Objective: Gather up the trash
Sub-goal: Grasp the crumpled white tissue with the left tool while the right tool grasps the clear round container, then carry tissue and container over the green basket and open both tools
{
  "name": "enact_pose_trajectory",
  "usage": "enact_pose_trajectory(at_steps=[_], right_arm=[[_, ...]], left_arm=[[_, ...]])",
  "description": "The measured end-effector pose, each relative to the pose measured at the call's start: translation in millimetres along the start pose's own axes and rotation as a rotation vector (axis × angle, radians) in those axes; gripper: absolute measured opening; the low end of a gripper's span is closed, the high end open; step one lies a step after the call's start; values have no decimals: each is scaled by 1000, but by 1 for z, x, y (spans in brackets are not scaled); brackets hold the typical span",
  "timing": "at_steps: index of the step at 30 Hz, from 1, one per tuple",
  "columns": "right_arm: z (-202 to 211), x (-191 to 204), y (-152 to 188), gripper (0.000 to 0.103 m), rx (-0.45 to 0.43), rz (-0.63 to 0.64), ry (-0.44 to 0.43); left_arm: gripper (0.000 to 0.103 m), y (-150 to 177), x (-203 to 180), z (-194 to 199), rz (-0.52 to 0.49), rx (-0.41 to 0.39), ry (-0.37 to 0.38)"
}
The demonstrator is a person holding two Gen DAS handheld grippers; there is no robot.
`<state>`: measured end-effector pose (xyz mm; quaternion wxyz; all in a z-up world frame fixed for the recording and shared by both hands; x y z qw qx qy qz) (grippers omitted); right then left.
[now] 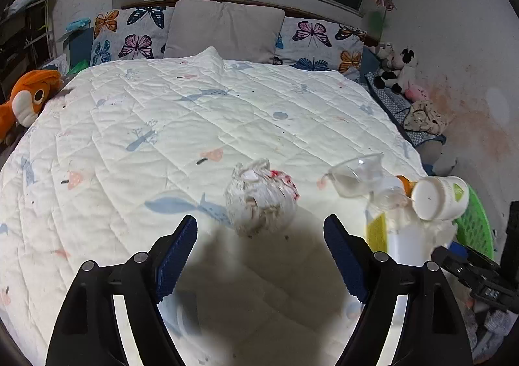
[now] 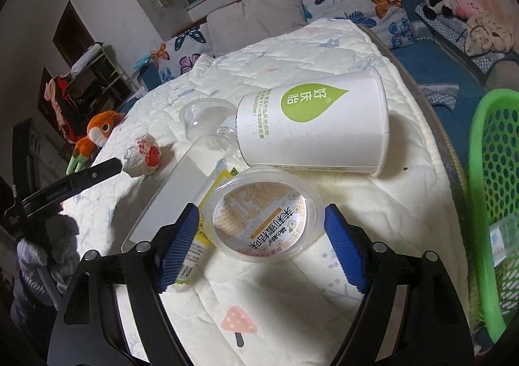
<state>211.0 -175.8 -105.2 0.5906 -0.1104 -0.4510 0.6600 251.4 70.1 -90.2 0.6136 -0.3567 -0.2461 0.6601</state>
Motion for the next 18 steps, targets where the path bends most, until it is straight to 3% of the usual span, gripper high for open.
enact_pose_trajectory(at_steps=[5, 11, 13, 18], right_arm=[[-2, 1, 0, 71, -1, 9, 6], [-1, 2, 0, 71, -4, 20, 9], [1, 2, 0, 71, -6, 20, 9], [8, 4, 0, 71, -16, 11, -3]], left_arm=[[77, -4, -1, -20, -25, 16, -20], [62, -4, 2, -41, -35, 42, -30], [52, -2, 1, -45, -32, 52, -21], [44, -1, -2, -42, -42, 42, -16]])
Point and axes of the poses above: each gripper's, at about its wrist camera, not at the fingertips, and z roughly against the way its jaws point, x to its left, y to its underside, the point moved 8 cm from there along -z, roughly the way its jaws point, and after that the axes turned 9 degrees about -x, right-handed, at the moved point
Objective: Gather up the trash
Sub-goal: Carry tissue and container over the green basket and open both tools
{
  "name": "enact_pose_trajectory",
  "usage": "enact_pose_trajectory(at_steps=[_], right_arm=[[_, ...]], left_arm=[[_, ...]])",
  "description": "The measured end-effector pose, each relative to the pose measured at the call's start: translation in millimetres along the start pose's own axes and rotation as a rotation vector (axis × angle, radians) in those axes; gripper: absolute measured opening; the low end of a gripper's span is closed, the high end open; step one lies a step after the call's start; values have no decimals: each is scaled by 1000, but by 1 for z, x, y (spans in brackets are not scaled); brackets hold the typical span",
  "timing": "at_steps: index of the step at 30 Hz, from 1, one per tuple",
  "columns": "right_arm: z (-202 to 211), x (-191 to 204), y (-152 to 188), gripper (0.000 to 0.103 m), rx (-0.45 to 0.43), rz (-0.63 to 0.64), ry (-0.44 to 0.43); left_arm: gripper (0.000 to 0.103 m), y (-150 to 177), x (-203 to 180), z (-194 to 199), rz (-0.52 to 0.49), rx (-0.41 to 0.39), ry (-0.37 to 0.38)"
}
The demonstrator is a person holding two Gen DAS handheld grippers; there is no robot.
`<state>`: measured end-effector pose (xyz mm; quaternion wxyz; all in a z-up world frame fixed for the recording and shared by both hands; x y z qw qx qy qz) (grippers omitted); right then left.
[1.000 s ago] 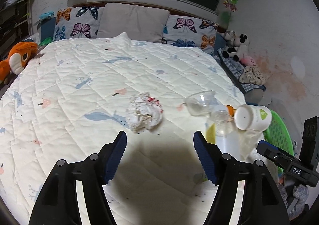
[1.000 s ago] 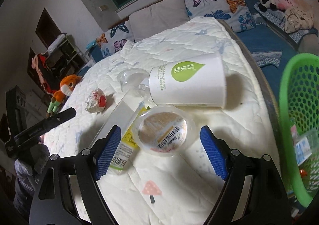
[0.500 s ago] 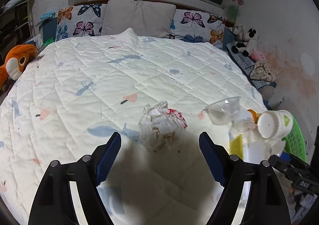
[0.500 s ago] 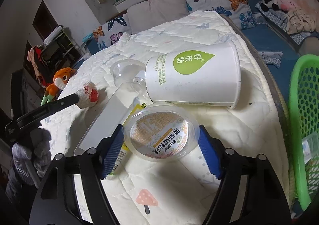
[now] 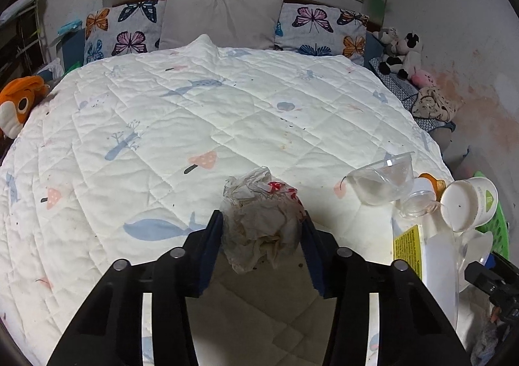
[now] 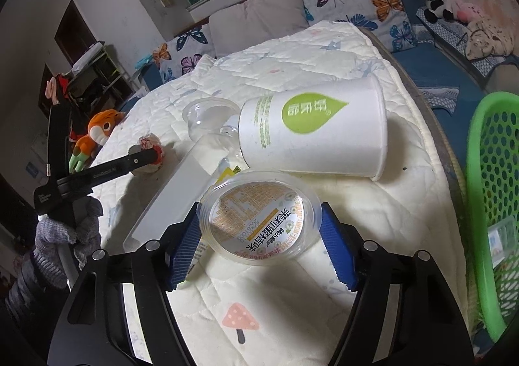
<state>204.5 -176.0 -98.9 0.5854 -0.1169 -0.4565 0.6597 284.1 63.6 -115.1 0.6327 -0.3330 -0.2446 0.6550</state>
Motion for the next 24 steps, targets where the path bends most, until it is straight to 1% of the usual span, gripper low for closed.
enact_pose_trajectory(at_steps=[5, 14, 20, 24], right_arm=[[15, 5, 1, 71, -14, 9, -15], [39, 13, 8, 71, -31, 8, -35], [57, 13, 14, 71, -45, 4, -39], [73, 8, 13, 71, -69, 0, -25]], left_arm=[[42, 1, -4, 14, 10, -24, 16], [42, 0, -23, 56, 16, -84, 72], [42, -3, -45, 82, -7, -125, 117], [42, -7, -69, 98, -43, -151, 161]])
Point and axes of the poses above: each gripper's, at about its wrist camera, not at the fingertips, and z roughly against the way its jaws point, x to its left, y to its underside, the point moved 8 cm from there along -z, roughly the way its jaws point, and after that the axes turned 9 degrees about -x, right-handed, at the moved point
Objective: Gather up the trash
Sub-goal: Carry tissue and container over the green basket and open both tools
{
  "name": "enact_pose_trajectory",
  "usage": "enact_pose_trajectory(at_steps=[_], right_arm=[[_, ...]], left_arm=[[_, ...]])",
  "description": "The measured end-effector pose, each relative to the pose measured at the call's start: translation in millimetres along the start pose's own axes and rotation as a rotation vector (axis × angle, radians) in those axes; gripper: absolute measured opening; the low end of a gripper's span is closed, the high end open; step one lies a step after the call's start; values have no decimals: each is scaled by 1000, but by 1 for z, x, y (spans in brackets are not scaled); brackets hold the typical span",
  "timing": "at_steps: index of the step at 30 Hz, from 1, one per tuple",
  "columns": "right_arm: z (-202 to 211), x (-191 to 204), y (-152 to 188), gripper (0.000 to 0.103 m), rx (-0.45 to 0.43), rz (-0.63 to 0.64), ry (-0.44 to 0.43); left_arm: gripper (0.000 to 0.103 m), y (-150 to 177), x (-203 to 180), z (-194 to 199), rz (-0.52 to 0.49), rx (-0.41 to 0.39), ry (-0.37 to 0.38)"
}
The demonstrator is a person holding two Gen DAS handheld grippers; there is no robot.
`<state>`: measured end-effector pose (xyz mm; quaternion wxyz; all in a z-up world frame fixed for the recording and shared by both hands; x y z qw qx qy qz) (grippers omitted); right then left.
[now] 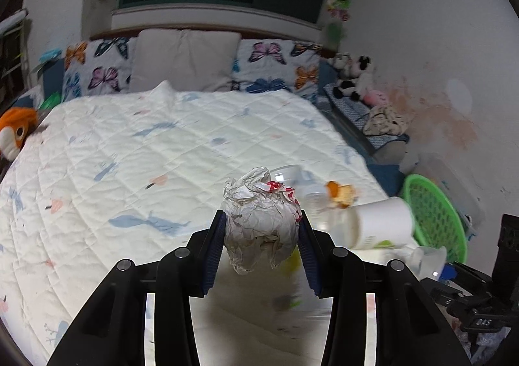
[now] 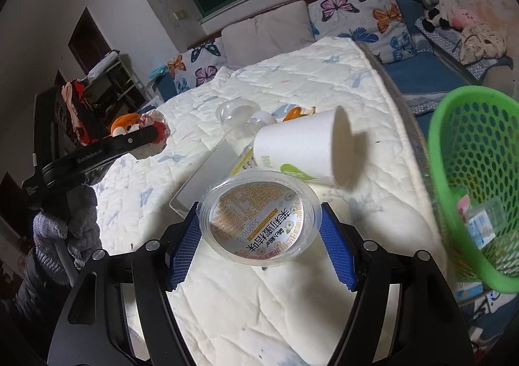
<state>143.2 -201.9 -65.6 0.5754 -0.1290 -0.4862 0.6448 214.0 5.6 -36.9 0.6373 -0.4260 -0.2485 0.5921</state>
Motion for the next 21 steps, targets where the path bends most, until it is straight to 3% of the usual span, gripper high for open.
enact_pose_trajectory(at_steps=[7, 21], right_arm=[[28, -37, -11, 71, -54, -28, 89], [79, -144, -19, 71, -106, -86, 316]], left_arm=[[42, -5, -54, 2, -36, -5, 97], [42, 0, -178, -31, -148, 53, 265]])
Point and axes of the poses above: each gripper's, at about its wrist camera, not at the fingertips, and z roughly against the way its jaws point, x to its left, y to its underside, the point moved 8 cm from there along -z, roughly the way its jaws point, and after that the axes turned 9 degrees about -x, right-handed, at the moved point
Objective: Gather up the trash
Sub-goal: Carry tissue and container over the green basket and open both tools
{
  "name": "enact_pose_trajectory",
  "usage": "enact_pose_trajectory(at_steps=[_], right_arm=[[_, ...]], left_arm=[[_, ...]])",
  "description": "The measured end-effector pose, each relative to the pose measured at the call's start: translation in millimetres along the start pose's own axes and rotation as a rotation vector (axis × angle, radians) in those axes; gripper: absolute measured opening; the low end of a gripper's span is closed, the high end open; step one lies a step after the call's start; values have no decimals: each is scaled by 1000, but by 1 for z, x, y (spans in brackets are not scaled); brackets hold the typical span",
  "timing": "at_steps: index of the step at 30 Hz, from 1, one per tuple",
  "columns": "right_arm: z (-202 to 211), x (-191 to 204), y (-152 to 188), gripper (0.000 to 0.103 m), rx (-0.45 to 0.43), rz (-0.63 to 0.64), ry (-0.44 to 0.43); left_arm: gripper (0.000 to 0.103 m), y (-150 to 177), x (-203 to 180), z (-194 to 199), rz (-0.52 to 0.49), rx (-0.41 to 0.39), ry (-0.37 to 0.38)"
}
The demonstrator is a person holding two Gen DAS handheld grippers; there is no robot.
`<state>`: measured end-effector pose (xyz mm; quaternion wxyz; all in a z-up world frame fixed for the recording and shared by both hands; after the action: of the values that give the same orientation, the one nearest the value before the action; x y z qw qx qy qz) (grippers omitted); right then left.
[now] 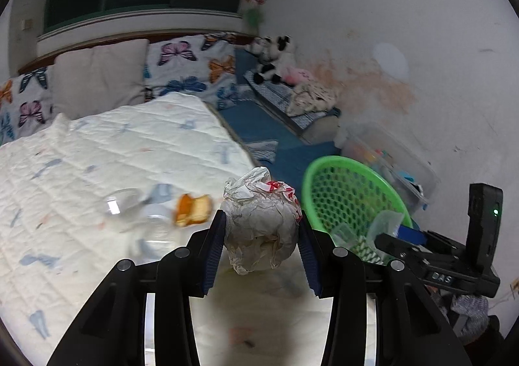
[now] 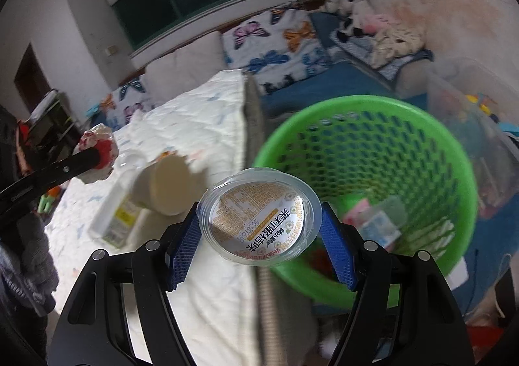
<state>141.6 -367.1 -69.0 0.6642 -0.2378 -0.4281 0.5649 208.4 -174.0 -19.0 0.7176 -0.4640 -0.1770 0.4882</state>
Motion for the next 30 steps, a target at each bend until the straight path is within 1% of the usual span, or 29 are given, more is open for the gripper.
enact_pose_trajectory(at_steps=[4, 10, 14, 17, 20, 24, 30], right_arm=[[2, -29, -1, 72, -2, -12, 50], [2, -56, 3, 73, 7, -16, 111], [5, -67, 4, 80, 2, -13, 135], [8, -74, 5, 82, -3, -20, 143], [12, -80, 5, 87, -9, -24, 152], [18, -85, 6, 90, -16, -23, 162], [24, -87, 5, 93, -34, 2, 182]], left_arm=[[42, 0, -23, -15, -27, 20, 33], [42, 1, -57, -38, -70, 49, 74], [42, 1, -74, -52, -85, 64, 95], [42, 3, -86, -63, -98, 79, 104], [43, 7, -96, -73, -104, 97, 116], [43, 13, -108, -86, -115, 119, 124], [44, 25, -114, -104, -109, 164, 118]])
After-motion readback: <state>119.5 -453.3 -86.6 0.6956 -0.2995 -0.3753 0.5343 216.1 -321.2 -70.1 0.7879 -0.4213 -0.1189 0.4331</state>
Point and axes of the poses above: each gripper's, at about its wrist camera, not at the fingertips, and z roughly against the way its jaws point, x to its left, y to its underside, the point moved 8 cm from there along -z, roughly the way its jaws point, and after that the axes turned 9 degrees about -x, right-handed, at the moved point
